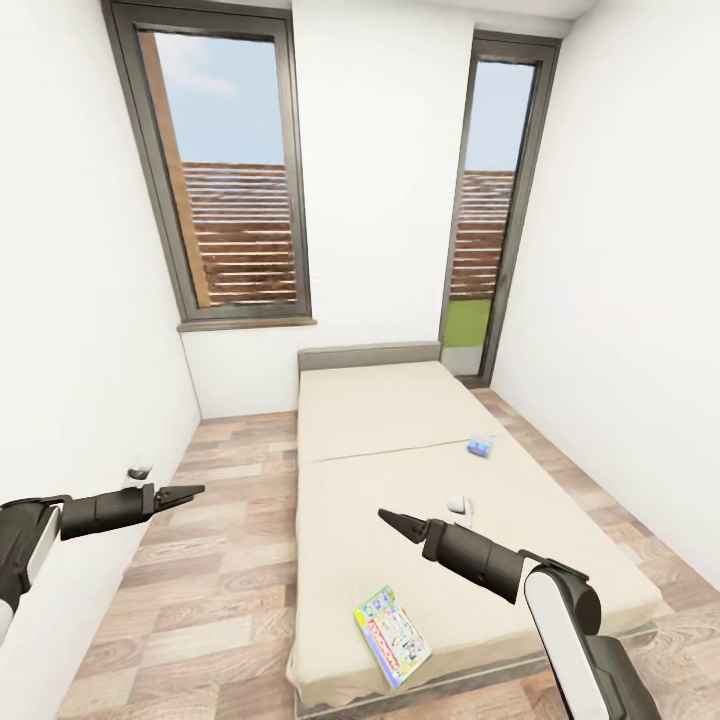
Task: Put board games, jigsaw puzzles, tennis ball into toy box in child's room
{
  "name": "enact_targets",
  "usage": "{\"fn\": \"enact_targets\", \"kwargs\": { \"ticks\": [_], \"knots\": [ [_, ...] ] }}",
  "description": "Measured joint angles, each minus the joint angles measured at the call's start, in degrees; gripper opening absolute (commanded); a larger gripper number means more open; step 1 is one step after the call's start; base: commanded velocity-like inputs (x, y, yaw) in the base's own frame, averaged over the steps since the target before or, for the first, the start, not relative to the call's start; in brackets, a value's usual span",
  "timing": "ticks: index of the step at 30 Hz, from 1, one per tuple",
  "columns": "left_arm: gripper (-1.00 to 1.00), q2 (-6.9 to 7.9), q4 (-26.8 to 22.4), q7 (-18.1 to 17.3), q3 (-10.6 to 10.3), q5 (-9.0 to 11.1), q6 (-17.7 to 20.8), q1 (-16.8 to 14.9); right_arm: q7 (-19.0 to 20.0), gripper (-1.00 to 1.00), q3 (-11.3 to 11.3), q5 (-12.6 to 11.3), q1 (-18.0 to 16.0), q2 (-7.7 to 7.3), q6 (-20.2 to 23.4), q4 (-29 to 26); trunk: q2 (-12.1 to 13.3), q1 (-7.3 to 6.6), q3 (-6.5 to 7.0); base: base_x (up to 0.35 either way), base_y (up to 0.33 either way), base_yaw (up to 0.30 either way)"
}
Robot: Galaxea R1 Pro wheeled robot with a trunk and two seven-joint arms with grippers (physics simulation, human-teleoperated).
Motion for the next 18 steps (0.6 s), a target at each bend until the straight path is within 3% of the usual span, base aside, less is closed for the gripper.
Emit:
{"fn": "enact_targets", "kwargs": {
  "ticks": [18],
  "knots": [
    [1.0, -0.71, 0.0, 0.01, -0.05, -0.08, 0.0, 0.0, -0.12, 1.0, 0.0, 0.05, 0.0, 0.08, -0.09, -0.09, 0.0, 0.0, 0.0, -0.006, 0.004, 0.0]
  ]
}}
